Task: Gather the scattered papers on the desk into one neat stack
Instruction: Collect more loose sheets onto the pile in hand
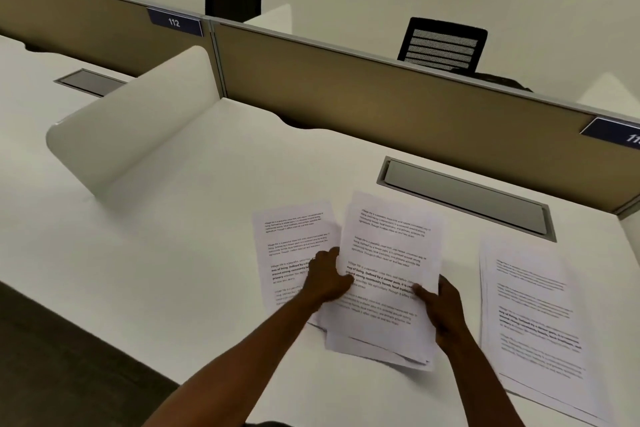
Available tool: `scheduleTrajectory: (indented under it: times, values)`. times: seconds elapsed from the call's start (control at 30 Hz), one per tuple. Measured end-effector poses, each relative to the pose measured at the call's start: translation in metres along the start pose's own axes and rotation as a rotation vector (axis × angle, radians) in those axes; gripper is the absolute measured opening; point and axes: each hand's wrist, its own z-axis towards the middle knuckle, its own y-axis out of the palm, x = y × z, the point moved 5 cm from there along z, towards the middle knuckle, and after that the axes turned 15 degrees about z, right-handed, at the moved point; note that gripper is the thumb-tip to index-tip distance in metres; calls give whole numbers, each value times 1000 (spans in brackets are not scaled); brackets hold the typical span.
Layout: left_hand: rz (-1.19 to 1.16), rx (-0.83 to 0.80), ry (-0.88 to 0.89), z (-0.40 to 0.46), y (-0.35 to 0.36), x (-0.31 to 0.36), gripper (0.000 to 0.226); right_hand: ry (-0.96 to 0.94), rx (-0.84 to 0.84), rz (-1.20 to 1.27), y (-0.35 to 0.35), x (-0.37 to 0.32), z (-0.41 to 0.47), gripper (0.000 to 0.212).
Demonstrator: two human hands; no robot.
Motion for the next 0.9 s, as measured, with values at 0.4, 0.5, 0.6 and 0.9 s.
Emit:
scheduleTrajectory:
  times: [0.4,0.5,0.6,0.9]
  values:
    - [-5,56,-185,8,27,13,72,-204,222,-632,26,19,-11,55]
    - [-130,92,-163,12,21,17,60,-198,219,-635,23,19,-8,56]
    - [-137,116,-91,11,17,25,57,-184,230,-581,18,19,-7,59]
    - [-353,23,40,-1,15,39,91,54,255,57,-2,18,2,63]
